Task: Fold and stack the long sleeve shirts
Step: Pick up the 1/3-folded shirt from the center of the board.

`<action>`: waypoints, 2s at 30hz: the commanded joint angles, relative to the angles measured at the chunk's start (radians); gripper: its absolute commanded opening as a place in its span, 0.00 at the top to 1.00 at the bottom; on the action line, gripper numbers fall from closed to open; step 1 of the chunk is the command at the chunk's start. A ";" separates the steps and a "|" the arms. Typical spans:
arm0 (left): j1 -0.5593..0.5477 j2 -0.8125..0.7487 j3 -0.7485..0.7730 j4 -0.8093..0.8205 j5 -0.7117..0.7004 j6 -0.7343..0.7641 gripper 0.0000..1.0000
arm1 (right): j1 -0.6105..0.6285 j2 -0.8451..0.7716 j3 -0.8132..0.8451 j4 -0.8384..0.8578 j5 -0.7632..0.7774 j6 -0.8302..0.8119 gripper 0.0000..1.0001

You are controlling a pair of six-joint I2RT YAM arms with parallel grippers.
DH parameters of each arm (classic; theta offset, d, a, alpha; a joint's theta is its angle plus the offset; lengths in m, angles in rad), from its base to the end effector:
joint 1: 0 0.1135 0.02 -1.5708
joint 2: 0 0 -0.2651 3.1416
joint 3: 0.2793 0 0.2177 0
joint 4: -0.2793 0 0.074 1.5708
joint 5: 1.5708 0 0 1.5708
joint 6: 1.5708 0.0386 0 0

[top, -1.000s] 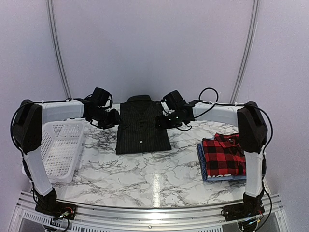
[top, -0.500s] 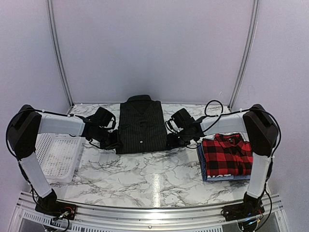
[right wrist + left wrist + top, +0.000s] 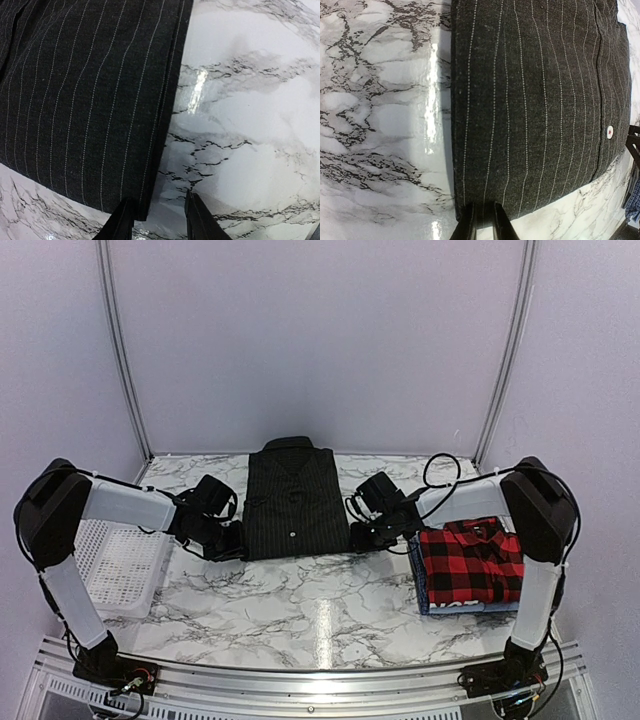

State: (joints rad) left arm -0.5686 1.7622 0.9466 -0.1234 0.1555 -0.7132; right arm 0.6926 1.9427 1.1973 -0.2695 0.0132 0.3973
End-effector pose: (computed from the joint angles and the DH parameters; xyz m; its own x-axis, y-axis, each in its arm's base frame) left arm 0.2696 -0.1794 0.1720 -0.9127 -0.1838 -0.3649 0.0157 0.8766 -0.4809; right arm 0.2853 0.2360 0.1670 -0.8478 -0.2007 -0.4909 -0.3309 0.9236 0.1938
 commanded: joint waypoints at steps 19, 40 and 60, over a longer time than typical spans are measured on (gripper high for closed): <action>0.004 -0.113 -0.062 -0.063 -0.075 -0.002 0.73 | 0.009 -0.024 0.026 -0.001 -0.065 0.039 0.69; -0.012 0.016 -0.064 0.033 -0.018 -0.003 0.71 | 0.011 -0.001 -0.030 0.041 -0.110 0.057 0.75; -0.019 0.005 -0.025 0.025 0.053 -0.082 1.00 | 0.010 -0.026 -0.028 0.060 -0.103 0.037 1.00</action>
State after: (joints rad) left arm -0.5808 1.7744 0.9100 -0.0505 0.1696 -0.7799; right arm 0.6930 1.9419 1.1679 -0.2131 -0.0879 0.4423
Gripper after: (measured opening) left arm 0.016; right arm 0.003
